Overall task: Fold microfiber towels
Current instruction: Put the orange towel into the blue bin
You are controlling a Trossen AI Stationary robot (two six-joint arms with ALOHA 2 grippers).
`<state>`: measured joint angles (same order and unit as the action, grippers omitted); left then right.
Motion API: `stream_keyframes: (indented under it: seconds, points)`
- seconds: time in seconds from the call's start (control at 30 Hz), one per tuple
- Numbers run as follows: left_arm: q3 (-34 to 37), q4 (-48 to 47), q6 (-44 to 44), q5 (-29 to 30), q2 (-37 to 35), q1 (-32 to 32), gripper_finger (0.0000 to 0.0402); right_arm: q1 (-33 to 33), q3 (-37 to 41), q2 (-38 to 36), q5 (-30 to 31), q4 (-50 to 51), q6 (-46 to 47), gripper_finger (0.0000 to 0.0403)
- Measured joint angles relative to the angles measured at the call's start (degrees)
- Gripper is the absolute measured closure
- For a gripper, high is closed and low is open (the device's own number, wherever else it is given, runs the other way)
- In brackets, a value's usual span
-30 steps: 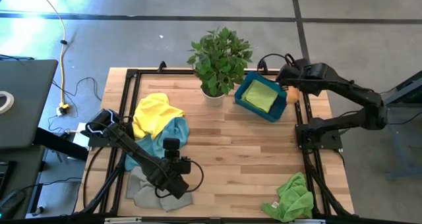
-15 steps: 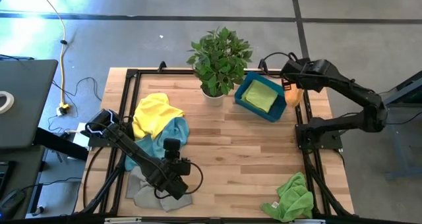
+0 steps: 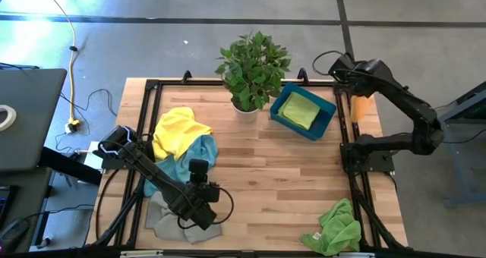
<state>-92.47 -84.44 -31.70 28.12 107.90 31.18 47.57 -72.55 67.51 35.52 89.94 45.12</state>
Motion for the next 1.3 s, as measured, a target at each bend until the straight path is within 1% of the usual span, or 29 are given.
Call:
stream_keyframes:
  seconds: [0.07,0.17,0.27,0.37,0.43,0.53,0.7,0.87,0.97,1.1,1.3]
  points:
    - [0.00,0.00,-0.02,0.02,0.00,0.00,0.0303,-0.14,1.19,0.01,-4.11,0.01,1.13,0.0402]
    - [0.00,0.00,0.40,0.06,0.00,0.00,0.0303,-2.08,4.56,0.01,-10.35,0.04,3.19,0.0402]
    - [0.00,0.00,0.46,0.09,0.00,0.00,0.0303,-4.44,8.47,0.04,-13.10,0.05,5.89,0.0402]
    - [0.00,0.00,1.23,0.55,0.00,0.00,0.0303,-6.69,11.89,0.04,-13.72,-0.84,8.77,0.0402]
    - [0.00,0.02,2.16,0.79,0.00,0.00,0.0303,-7.92,13.41,0.04,-14.78,-3.29,8.88,0.0402]
    - [0.00,0.02,2.58,0.90,0.00,-0.16,0.0303,-9.39,14.20,0.04,-15.25,-9.78,8.50,0.0402]
    - [0.00,0.02,2.15,0.94,0.00,-0.44,0.0303,-11.31,13.28,0.04,-15.45,-22.02,4.73,0.0402]
    - [0.00,0.04,2.01,1.03,0.00,-0.45,0.0303,-11.94,13.26,0.79,-14.70,-32.32,3.25,0.0402]
    - [0.00,0.13,1.71,1.05,0.00,-0.42,0.0303,-12.09,13.26,2.99,-14.79,-35.14,3.26,0.0402]
    - [0.00,0.13,1.02,1.05,0.00,-0.40,0.0303,-12.74,13.26,8.29,-15.73,-37.53,3.71,0.0402]
    - [0.00,0.05,0.84,0.99,0.00,-0.37,0.0303,-14.07,13.26,16.26,-16.67,-45.75,0.85,0.0402]
